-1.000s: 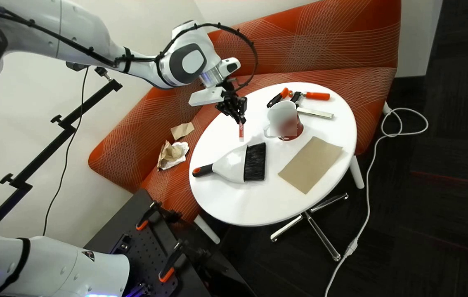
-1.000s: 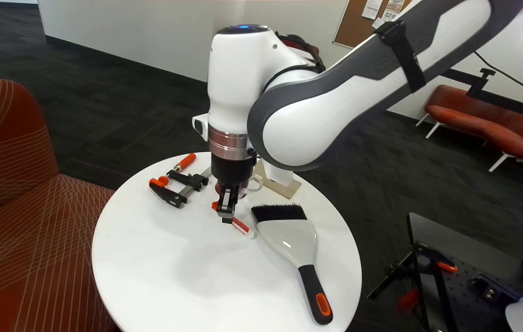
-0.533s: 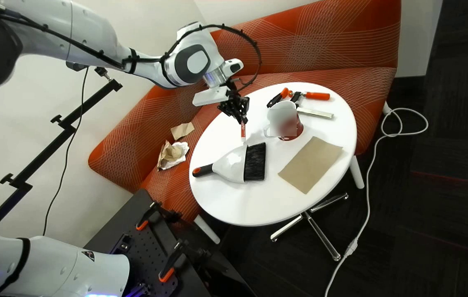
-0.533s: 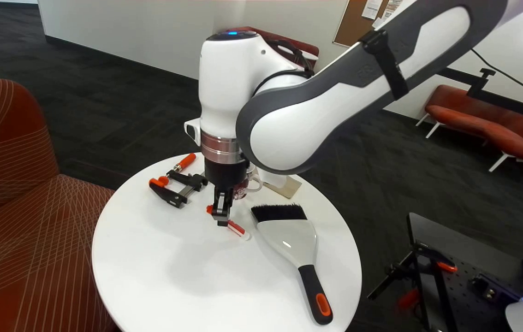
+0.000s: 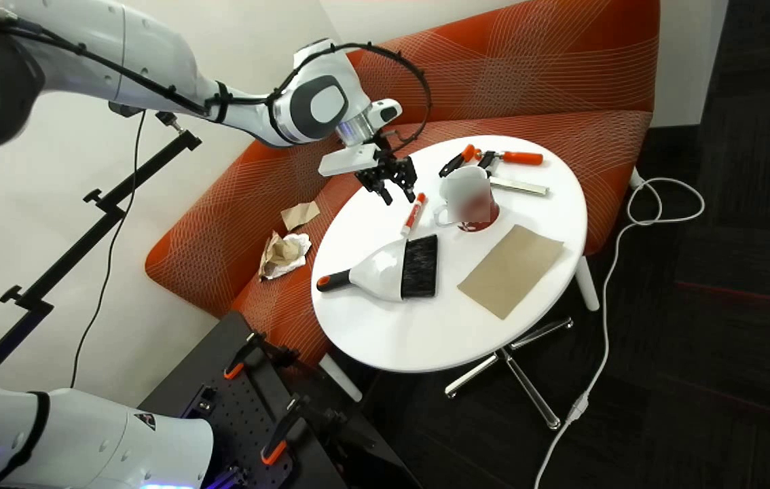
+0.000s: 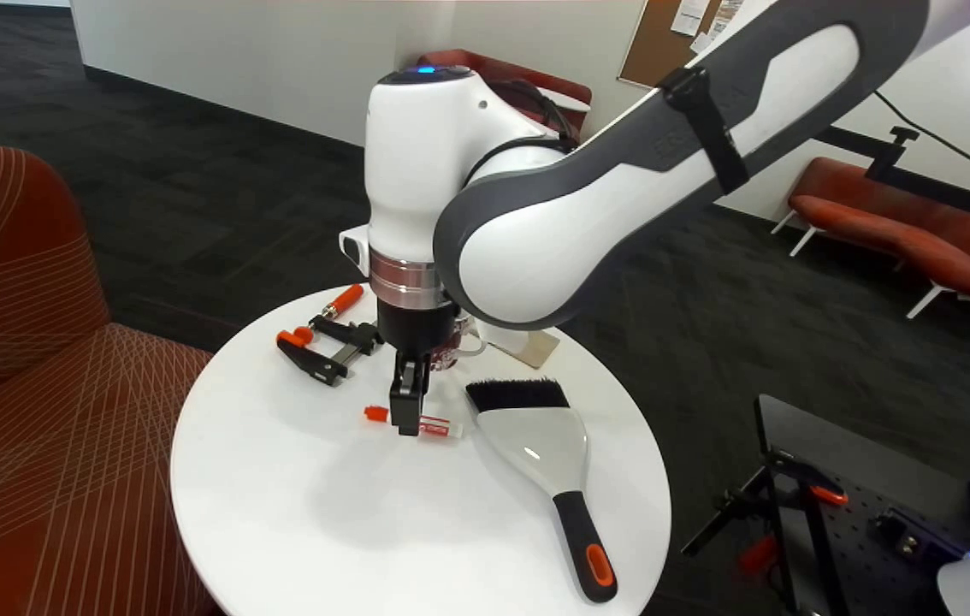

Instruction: Take the marker out of the mug and put it on the table

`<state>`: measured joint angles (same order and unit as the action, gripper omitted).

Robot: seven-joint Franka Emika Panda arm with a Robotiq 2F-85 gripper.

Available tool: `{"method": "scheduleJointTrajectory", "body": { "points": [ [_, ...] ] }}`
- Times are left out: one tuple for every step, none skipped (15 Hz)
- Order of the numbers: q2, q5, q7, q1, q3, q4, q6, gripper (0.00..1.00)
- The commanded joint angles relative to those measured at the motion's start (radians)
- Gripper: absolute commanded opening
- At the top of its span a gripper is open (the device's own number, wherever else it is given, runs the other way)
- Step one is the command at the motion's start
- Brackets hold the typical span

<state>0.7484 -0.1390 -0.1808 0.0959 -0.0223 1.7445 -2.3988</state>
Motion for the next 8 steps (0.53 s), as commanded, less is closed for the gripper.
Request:
{"method": "scheduleJointTrajectory", "body": {
  "points": [
    [0.007,-0.013,-0.009,-0.01,-0.012,-0.022,0.016,0.97],
    [0.006,-0.014,-0.009,-0.01,-0.012,-0.022,0.015,1.0],
    [0.006,-0.013,-0.009,-0.01,-0.012,-0.022,0.015,1.0],
    [0.006,-0.013,-0.01,-0.01,-0.012,-0.022,0.016,1.0],
    [0.006,-0.013,-0.01,-0.01,-0.012,-0.023,0.019,1.0],
    [0.006,-0.012,-0.01,-0.011,-0.012,-0.024,0.02,1.0],
    [0.007,-0.012,-0.01,-0.011,-0.013,-0.026,0.022,1.0],
    [0.006,-0.009,-0.008,-0.012,-0.013,-0.026,0.021,1.0]
  ]
}}
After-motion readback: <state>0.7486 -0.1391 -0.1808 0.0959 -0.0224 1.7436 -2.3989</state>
